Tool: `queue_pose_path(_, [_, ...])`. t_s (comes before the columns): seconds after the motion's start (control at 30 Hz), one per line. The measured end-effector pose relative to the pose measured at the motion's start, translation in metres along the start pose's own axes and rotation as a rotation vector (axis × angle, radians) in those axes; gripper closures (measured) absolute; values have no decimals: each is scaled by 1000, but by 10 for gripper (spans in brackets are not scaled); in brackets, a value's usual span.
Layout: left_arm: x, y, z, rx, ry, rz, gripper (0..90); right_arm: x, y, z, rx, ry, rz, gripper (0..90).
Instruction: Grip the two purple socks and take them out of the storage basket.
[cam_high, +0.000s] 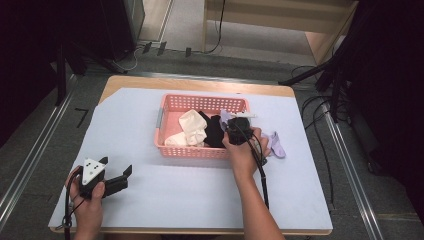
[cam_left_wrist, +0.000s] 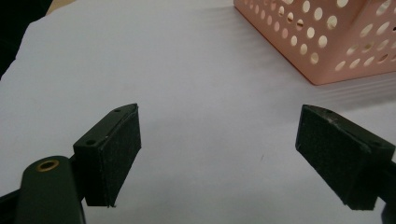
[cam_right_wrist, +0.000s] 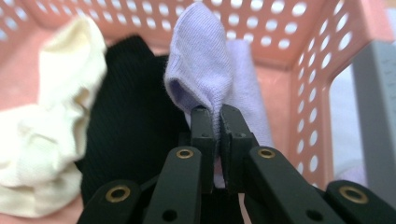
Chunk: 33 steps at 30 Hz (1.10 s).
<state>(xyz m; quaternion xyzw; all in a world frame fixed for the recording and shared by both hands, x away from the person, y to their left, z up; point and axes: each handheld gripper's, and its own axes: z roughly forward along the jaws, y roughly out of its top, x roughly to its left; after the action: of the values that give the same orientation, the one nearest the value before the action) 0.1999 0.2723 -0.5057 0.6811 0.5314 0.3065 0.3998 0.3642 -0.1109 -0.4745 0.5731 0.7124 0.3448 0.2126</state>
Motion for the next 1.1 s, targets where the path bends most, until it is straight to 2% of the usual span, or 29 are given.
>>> queue_pose_path(0.07, [0,0,0,0,-1,-1,148,-3,-1,-5,-52,36,23,862])
queue_pose_path(0.23, [0,0,0,1,-1,2,148,-3,2,-21,-167,75,14,865])
queue_pose_path(0.27, [0,0,0,1,-1,2,148,-2,3,-25,-192,98,22,866])
queue_pose_path(0.37, [0,0,0,3,3,3,149,1,6,-37,-233,139,17,866])
queue_pose_path(0.53, [0,0,0,0,2,3,148,4,9,-51,-275,171,21,866])
queue_pose_path(0.63, [0,0,0,0,2,2,148,3,11,-56,-297,167,28,866])
queue_pose_path(0.83, [0,0,0,1,3,3,148,-2,14,-68,-401,177,22,866])
queue_pose_path(1.1, [0,0,0,4,2,6,148,-23,16,-83,-481,155,62,867])
